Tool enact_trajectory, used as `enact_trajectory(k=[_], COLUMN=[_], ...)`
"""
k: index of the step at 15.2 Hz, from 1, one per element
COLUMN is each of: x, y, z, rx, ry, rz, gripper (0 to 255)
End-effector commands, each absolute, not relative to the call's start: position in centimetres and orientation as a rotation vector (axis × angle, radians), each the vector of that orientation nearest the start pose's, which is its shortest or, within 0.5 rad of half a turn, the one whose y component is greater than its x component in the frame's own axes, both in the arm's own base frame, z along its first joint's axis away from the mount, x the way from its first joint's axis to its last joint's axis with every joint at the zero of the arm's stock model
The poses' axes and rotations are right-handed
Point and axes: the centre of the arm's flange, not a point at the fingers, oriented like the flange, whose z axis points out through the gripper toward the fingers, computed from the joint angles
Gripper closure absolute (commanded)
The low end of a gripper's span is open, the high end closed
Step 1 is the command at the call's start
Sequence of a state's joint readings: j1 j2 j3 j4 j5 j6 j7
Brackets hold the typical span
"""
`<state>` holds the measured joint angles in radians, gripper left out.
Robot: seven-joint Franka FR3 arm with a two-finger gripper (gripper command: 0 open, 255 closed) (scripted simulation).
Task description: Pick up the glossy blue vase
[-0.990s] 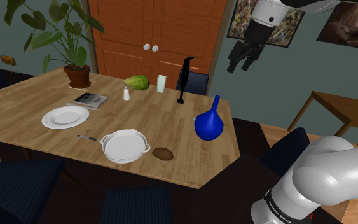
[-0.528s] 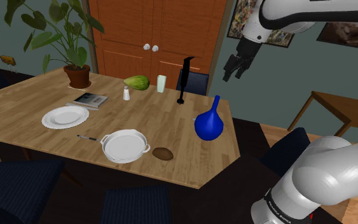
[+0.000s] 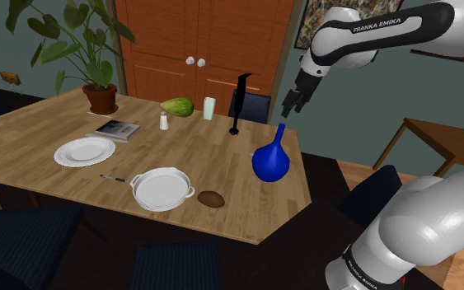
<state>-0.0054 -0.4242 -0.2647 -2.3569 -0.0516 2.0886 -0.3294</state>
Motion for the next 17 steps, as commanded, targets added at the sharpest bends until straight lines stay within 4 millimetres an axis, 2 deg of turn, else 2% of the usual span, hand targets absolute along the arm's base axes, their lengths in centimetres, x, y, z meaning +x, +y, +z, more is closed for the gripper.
enact_trajectory(k=[1,8,16,17], x=[43.4,48.3,48.5,48.5], y=[-14.2,-18.9,-19.1,-19.1], z=[48.0,41.6,37.4,37.4], rx=[-3.112,-3.108,-3.108,-3.108], ry=[-0.180,-0.274,-0.278,-0.278], rz=[-0.240,-0.226,-0.226,-0.226], gripper=[0,0,0,0])
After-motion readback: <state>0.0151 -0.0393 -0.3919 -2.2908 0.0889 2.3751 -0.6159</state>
